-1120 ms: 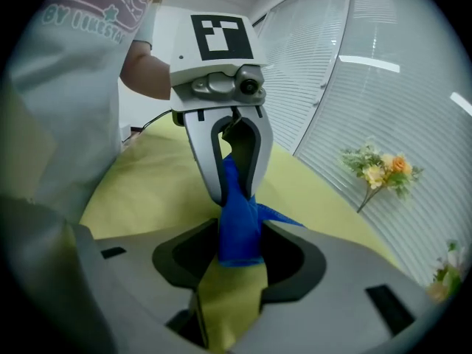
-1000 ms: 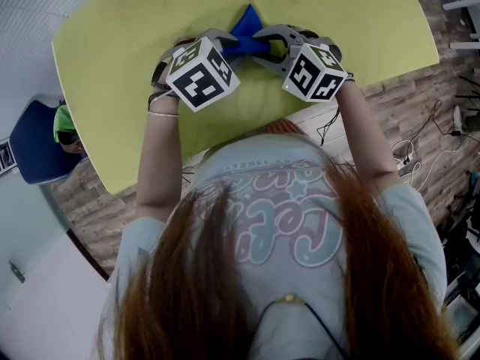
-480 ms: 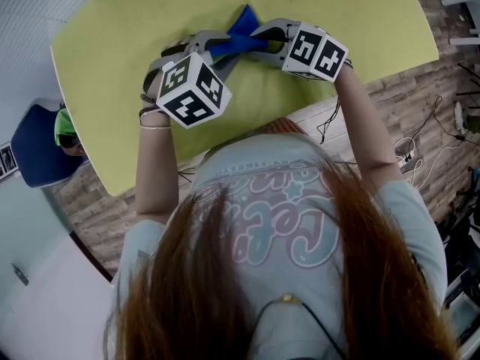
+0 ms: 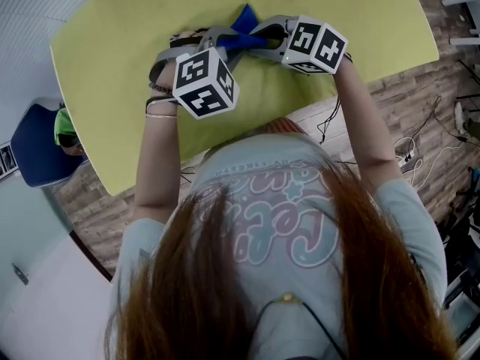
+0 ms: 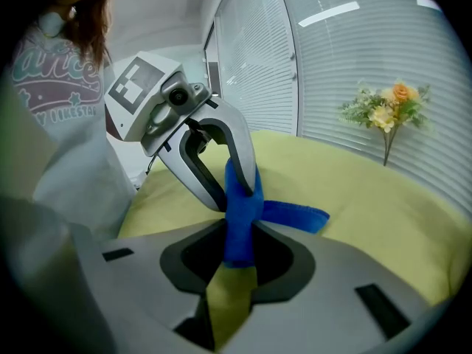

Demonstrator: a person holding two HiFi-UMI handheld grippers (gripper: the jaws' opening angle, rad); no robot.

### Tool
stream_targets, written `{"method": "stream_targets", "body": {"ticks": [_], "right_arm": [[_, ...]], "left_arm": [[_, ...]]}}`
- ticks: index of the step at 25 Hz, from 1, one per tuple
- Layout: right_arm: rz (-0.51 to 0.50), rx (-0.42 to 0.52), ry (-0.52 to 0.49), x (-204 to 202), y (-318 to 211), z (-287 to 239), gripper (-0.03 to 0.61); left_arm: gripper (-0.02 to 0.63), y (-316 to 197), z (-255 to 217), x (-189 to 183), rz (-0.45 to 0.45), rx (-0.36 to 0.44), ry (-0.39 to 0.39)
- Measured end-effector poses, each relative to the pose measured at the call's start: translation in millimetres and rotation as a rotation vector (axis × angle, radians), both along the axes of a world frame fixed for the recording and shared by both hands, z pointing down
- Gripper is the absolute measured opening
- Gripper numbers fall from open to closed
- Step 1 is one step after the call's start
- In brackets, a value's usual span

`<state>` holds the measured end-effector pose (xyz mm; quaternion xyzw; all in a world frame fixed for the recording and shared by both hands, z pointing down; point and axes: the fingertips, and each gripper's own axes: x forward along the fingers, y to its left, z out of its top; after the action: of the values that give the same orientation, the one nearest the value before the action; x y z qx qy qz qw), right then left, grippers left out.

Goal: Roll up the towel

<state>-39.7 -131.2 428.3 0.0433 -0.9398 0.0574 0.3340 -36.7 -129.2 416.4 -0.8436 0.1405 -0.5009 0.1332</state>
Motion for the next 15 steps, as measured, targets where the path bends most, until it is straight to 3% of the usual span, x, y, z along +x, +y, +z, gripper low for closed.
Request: {"method": "stream_targets", "body": {"ticks": [4, 8, 11, 15], "right_arm": [[-0.008, 0.018, 0.008, 0, -2, 0, 0.104], [0.017, 0.116, 0.023, 3, -3, -7, 0.144], [0.029, 0.239, 0.025, 6, -3, -20, 0.156], [-0.013, 0.476, 0.033, 4, 2, -40, 0.161]], "left_arm": [[0.097, -3, 2, 0, -0.008, -0.058, 0.012], [0.087, -5, 3, 1, -0.019, -0.098, 0.016], [0.086, -6, 3, 1, -0.022, -0.128, 0.017], [0.086, -9, 5, 0, -0.033, -0.179, 0.018]]}}
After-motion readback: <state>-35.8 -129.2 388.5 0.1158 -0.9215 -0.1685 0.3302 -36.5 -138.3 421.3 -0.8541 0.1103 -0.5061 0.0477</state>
